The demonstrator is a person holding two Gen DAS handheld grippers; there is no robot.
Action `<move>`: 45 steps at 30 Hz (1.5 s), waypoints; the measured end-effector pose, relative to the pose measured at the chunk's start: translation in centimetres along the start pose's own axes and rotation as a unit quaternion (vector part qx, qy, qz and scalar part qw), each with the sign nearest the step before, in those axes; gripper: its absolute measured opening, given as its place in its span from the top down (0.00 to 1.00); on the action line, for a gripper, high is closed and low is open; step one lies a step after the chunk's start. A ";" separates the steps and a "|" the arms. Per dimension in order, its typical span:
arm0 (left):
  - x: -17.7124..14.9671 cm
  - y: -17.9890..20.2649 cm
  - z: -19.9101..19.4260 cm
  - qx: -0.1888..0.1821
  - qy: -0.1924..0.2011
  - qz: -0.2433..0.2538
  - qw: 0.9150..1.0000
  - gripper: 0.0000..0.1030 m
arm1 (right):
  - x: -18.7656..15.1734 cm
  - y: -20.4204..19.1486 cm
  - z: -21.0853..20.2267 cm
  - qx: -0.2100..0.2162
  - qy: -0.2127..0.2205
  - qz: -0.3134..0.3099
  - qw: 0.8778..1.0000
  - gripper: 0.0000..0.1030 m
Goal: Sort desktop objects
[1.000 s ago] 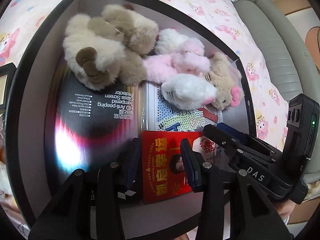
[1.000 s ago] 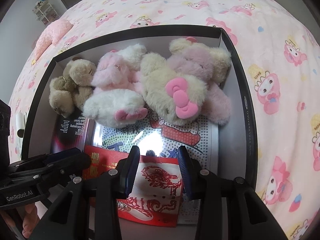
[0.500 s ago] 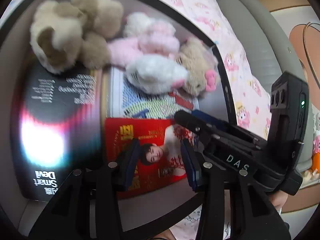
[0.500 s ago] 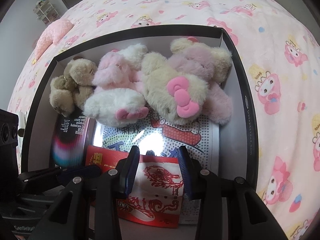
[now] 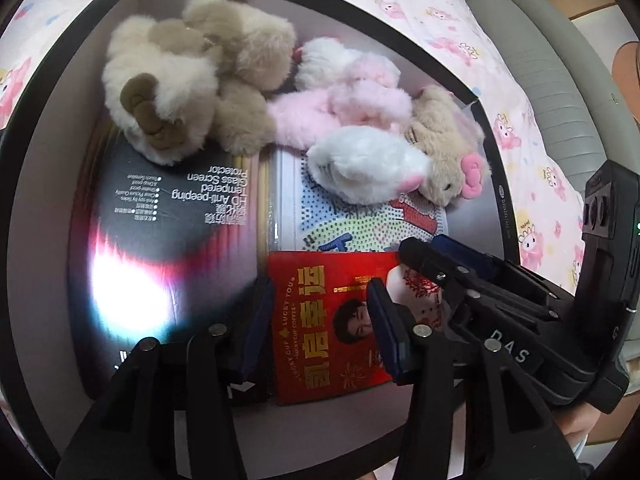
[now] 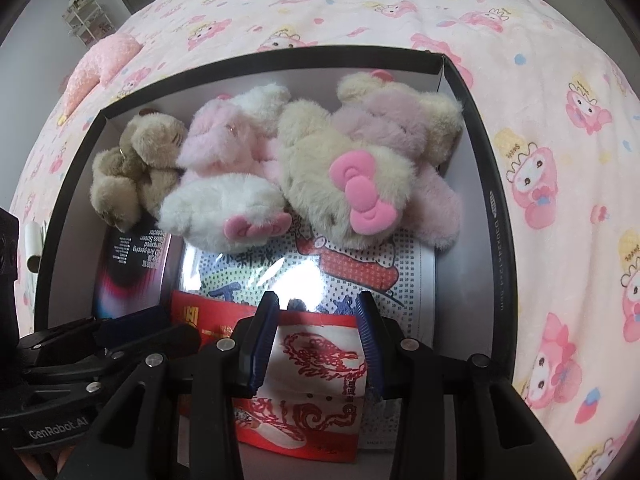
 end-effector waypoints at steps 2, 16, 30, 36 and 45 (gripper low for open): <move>-0.3 0.9 0.2 -0.031 -0.009 0.002 0.999 0.52 | -0.1 0.1 -0.1 0.002 -0.002 0.000 1.000 0.65; 0.5 -1.3 -0.3 -0.002 0.013 -0.026 1.000 0.55 | -1.1 1.3 -0.8 -0.004 -0.005 -0.004 1.000 0.65; -0.2 -0.8 -0.1 -0.008 0.005 -0.018 1.000 0.51 | -0.7 1.4 -0.8 -0.007 -0.007 -0.004 1.000 0.65; 0.7 0.6 1.2 -0.019 0.004 -0.020 1.000 0.51 | -0.6 0.4 -0.4 -0.005 -0.008 -0.001 1.000 0.65; 1.1 0.8 1.5 -0.068 -0.011 -0.036 0.997 0.51 | -0.5 0.4 0.2 -0.022 -0.011 -0.006 1.000 0.66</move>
Point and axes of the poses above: each gripper's, at about its wrist camera, not at the fingertips, and z roughly the way its jaws point, y to its right, x to its top, the point moved 10 cm from there along z, roughly the way its jaws point, and after that the axes turned 7 degrees about z, right-handed, at the moved point
